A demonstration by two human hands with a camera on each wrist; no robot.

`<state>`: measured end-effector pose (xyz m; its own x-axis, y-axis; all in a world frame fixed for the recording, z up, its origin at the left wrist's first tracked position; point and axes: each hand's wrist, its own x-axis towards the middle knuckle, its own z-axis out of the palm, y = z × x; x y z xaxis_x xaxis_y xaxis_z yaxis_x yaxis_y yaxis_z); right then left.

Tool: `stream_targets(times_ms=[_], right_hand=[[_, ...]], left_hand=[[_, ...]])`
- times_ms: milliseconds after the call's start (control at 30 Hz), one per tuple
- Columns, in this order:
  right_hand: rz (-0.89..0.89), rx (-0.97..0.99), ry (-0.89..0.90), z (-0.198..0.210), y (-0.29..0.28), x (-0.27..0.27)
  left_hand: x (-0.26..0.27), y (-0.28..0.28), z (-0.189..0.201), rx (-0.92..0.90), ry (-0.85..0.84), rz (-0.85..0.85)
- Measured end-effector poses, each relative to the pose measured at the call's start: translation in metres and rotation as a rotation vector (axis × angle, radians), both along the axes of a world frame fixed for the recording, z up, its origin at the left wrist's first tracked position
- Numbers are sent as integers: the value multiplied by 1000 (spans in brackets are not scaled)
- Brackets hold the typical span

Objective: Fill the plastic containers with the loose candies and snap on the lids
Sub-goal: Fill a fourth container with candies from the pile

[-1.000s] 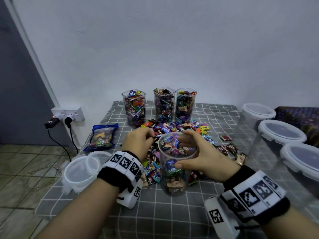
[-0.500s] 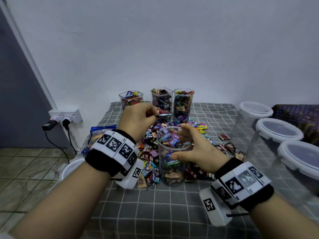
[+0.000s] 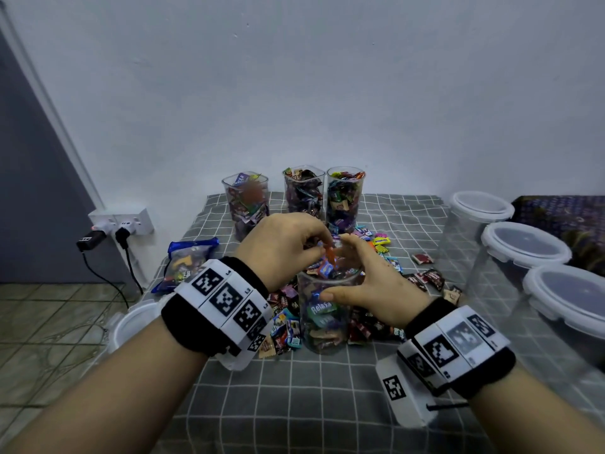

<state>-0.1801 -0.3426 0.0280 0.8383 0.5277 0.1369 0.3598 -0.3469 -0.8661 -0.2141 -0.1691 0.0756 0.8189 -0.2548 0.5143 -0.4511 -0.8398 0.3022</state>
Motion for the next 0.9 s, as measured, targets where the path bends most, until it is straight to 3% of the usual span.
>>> stream_targets(times_ms=[400, 700, 900], right_hand=[[25, 27, -37, -2, -1, 2], [35, 50, 26, -4, -3, 1], [62, -170, 71, -2, -14, 4]], left_hand=[[0, -9, -4, -201, 62, -51], [2, -2, -4, -495, 81, -40], [8, 21, -12, -568, 105, 124]])
